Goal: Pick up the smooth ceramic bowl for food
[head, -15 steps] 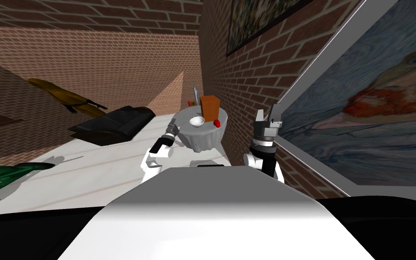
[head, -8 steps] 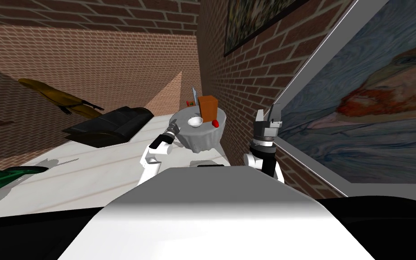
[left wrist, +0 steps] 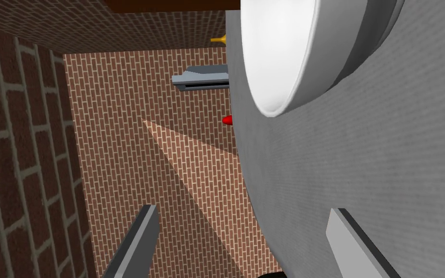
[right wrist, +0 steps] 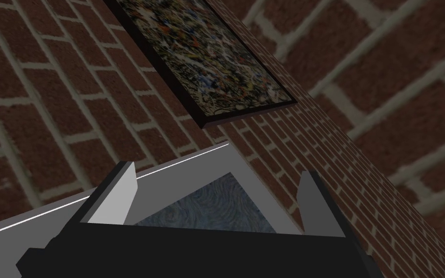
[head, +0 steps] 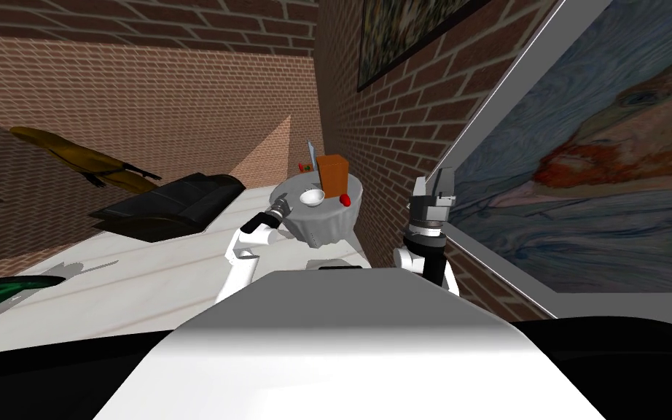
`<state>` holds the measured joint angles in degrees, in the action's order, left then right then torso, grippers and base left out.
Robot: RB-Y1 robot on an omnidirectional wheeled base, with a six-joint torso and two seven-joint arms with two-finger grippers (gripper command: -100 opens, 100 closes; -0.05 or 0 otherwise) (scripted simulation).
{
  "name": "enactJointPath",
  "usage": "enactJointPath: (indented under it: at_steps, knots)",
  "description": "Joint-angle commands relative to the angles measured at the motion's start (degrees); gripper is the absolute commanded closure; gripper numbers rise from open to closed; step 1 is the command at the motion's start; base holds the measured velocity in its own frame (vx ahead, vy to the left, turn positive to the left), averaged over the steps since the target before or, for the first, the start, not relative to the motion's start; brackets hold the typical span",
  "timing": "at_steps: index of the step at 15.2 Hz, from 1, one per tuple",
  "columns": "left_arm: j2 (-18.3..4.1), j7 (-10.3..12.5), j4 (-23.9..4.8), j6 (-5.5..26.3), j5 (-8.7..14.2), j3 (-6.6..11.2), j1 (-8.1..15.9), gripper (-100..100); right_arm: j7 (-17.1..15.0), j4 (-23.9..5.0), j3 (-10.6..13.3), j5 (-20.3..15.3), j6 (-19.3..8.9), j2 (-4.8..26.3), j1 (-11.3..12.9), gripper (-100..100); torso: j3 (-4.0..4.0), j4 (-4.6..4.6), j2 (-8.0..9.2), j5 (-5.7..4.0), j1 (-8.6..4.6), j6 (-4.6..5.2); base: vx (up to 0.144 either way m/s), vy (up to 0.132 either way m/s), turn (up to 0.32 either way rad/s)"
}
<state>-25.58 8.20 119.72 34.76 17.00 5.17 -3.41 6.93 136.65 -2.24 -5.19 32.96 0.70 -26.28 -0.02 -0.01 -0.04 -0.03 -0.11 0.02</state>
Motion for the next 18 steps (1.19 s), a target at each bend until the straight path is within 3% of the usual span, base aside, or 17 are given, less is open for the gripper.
enactJointPath:
  at_steps: [1,3,4,6,7,10,11,14,15,18]
  knots:
    - [-0.7,0.4,-0.5,2.9,0.9,0.09,1.2,-100,0.0,0.0,0.0,0.0,0.0,0.0,0.0,0,0.00,0.00,0.00,0.00,0.00,0.00,0.011,-0.032,-0.067]
    - [-0.7,0.4,-0.5,4.0,0.9,0.09,1.2,-100,0.0,0.0,0.0,0.0,0.0,0.0,0.0,0,-0.01,-0.01,-0.01,0.00,0.00,-0.02,0.009,-0.015,-0.009]
    - [-1.9,1.0,-1.3,6.1,2.4,0.26,3.0,-100,0.0,0.0,0.0,0.0,0.0,0.0,0.0,0,0.00,0.00,0.01,0.01,0.03,-0.03,0.012,-0.022,-0.053]
    - [-1.9,1.0,-1.3,8.2,2.4,0.26,3.0,-100,0.0,0.0,0.0,0.0,0.0,0.0,0.0,0,-0.01,-0.01,-0.02,0.00,-0.01,-0.01,0.013,-0.026,-0.045]
    - [-3.0,1.6,-2.0,9.6,3.8,0.44,4.8,-100,0.0,0.0,0.0,0.0,0.0,0.0,0.0,0,-0.01,-0.01,-0.01,0.00,0.00,-0.02,0.014,-0.030,-0.048]
    - [-3.0,1.6,-2.0,12.5,3.8,0.44,4.8,-100,0.0,0.0,0.0,0.0,0.0,0.0,0.0,0,-0.01,-0.01,-0.02,0.00,-0.02,-0.02,0.011,-0.024,-0.027]
    - [-4.1,2.1,-2.8,14.2,5.2,0.62,6.7,-100,0.0,0.0,0.0,0.0,0.0,0.0,0.0,0,0.00,-0.01,0.00,0.00,0.02,-0.03,0.007,-0.023,-0.052]
    - [-4.1,2.1,-2.8,16.7,5.2,0.62,6.7,-100,0.0,0.0,0.0,0.0,0.0,0.0,0.0,0,0.00,0.00,0.00,0.00,0.00,-0.02,0.010,-0.020,-0.030]
    - [-5.2,2.7,-3.5,18.7,6.5,0.79,8.5,-100,0.0,0.0,0.0,0.0,0.0,0.0,0.0,0,0.00,0.00,0.01,0.01,0.03,-0.03,0.014,-0.025,-0.049]
    - [-5.2,2.7,-3.5,21.0,6.5,0.79,8.5,-100,0.0,0.0,0.0,0.0,0.0,0.0,0.0,0,-0.01,-0.01,-0.02,0.00,0.00,-0.02,0.014,-0.021,-0.027]
